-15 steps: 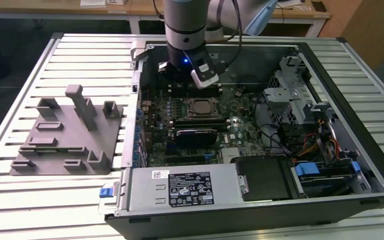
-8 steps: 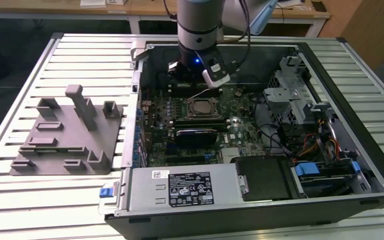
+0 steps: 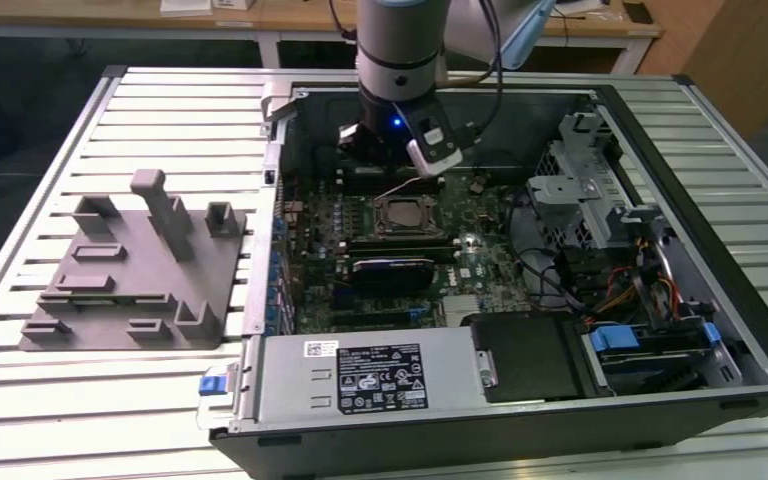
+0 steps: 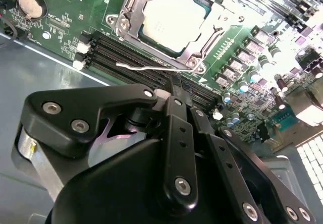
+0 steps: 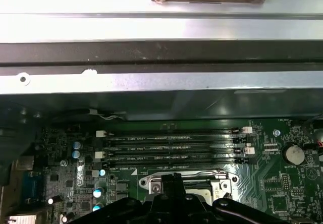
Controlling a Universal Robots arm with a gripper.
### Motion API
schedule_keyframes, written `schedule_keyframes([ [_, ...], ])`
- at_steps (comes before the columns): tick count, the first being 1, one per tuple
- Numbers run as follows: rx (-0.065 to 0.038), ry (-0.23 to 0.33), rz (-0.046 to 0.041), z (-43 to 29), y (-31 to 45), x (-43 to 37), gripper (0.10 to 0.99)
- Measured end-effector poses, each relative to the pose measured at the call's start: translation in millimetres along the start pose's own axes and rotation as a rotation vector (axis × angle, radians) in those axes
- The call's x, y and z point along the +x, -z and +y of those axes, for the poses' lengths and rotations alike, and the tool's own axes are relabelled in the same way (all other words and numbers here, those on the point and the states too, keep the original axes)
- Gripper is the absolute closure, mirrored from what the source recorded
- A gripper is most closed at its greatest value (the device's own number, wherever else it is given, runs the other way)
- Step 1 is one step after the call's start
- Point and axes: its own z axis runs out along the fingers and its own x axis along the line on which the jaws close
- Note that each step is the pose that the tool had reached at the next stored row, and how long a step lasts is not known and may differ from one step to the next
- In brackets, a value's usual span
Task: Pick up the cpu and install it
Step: 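Install the first cpu locking lever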
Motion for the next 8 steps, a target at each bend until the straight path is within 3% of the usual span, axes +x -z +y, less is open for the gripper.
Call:
schedule_keyframes([
  [4, 0.005, 0.002, -0.0086, -0.7, -3.1, 0.1, 0.98],
  [8, 0.01, 0.004, -0.0269, -1.4, -6.3, 0.2, 0.98],
])
